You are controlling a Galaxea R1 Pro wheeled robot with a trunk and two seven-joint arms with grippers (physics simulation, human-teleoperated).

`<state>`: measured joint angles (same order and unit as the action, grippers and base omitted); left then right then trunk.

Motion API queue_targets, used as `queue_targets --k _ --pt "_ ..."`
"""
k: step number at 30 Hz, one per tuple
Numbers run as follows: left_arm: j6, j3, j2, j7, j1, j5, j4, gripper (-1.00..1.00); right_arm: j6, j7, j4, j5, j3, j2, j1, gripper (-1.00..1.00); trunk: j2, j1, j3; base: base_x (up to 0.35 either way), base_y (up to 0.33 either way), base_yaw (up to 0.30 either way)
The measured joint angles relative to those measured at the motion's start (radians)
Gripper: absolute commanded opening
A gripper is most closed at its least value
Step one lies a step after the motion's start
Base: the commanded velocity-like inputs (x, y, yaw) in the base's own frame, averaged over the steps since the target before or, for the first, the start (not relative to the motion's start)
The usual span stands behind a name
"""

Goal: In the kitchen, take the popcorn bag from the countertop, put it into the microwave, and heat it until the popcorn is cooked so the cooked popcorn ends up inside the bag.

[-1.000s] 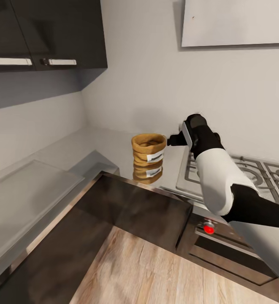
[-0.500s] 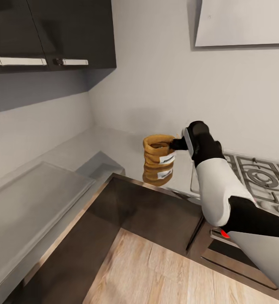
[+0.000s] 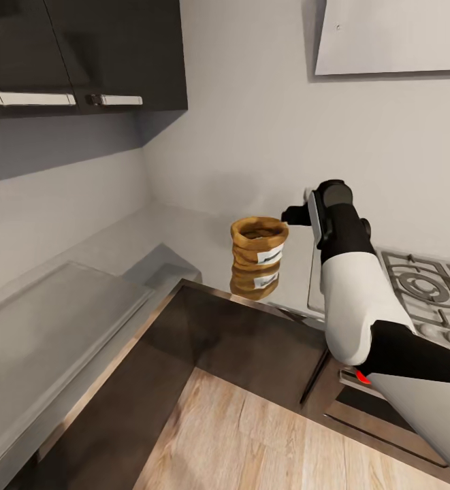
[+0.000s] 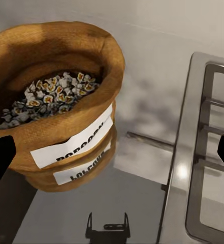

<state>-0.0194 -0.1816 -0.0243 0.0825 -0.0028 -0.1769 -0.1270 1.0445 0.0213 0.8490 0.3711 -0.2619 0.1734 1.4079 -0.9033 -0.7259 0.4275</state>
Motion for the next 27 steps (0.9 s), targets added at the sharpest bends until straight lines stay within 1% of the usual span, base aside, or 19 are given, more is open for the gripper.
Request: queue_targets --k 5,13,15,19,23,27 --pt "0.000 0.000 0.000 0.000 0.000 0.000 0.000 1.00 0.000 0.003 0.004 -0.010 0.001 0.000 -0.040 1.00 0.000 0.000 0.000 0.000 0.000 -0.071" --pt "0.000 0.000 0.000 0.000 0.000 0.000 0.000 1.00 0.000 0.001 0.008 -0.010 0.003 0.000 -0.045 1.00 0.000 0.000 -0.003 0.000 0.000 -0.227" --pt "0.000 0.000 0.000 0.000 0.000 0.000 0.000 1.00 0.000 0.007 0.029 -0.012 0.002 0.000 -0.045 1.00 0.000 0.000 -0.003 0.000 0.000 -0.124" --pt "0.000 0.000 0.000 0.000 0.000 0.000 0.000 1.00 0.000 0.015 0.077 -0.030 0.001 0.000 -0.045 1.00 0.000 0.000 -0.002 0.000 0.000 -0.026" --pt "0.000 0.000 0.000 0.000 0.000 0.000 0.000 1.00 0.000 0.016 0.089 -0.036 0.002 0.000 -0.045 1.00 0.000 0.000 -0.002 0.012 0.010 -0.003" --pt "0.000 0.002 0.000 -0.002 0.000 0.001 0.001 1.00 0.000 0.016 0.090 -0.035 0.003 0.000 -0.045 1.00 0.000 0.000 -0.002 0.165 0.141 0.000"
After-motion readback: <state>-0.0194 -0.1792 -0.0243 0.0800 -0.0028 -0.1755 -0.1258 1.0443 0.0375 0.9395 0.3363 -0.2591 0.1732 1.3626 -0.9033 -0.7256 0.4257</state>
